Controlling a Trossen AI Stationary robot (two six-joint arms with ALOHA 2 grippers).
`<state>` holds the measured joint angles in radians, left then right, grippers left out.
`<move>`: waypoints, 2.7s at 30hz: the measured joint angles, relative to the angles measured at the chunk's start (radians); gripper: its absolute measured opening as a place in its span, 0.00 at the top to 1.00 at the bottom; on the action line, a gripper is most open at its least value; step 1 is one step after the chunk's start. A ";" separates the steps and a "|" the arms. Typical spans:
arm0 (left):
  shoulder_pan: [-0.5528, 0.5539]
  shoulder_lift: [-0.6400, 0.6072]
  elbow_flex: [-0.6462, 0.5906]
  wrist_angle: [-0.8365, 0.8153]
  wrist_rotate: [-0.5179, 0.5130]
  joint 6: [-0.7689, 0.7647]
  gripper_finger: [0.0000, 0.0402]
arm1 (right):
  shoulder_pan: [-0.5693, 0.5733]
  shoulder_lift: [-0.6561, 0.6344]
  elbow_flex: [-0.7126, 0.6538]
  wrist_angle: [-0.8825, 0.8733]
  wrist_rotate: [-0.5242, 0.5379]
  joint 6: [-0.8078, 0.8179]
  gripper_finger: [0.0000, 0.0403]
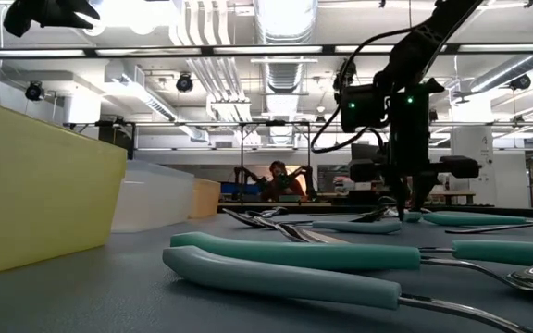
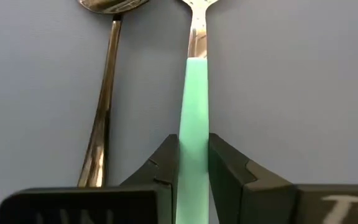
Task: Sort silverware by color (type)
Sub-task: Put the light green spoon into the transparent bin, then put the light blue spoon into the orange bin
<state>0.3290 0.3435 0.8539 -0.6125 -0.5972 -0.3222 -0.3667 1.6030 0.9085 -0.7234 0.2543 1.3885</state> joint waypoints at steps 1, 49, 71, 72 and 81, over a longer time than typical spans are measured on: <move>0.000 0.000 0.000 0.000 0.010 0.000 0.71 | 0.003 -0.012 -0.001 -0.005 0.000 -0.001 0.88; -0.001 0.018 -0.006 0.097 0.281 -0.316 0.71 | 0.393 0.443 0.673 0.967 -0.168 -1.072 0.88; -0.001 0.013 -0.006 0.008 0.444 -0.194 0.71 | 0.379 0.668 1.234 0.031 -0.080 -1.010 0.55; -0.001 0.018 -0.006 -0.009 0.467 -0.186 0.71 | 0.380 0.658 1.245 -0.035 -0.043 -0.994 0.55; -0.001 0.147 -0.036 -0.105 0.616 -0.085 0.71 | 0.379 0.538 1.224 -0.412 0.072 -0.852 0.58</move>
<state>0.3279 0.4902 0.8180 -0.7177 0.0193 -0.4075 0.0127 2.1411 2.1323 -1.1354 0.3260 0.5367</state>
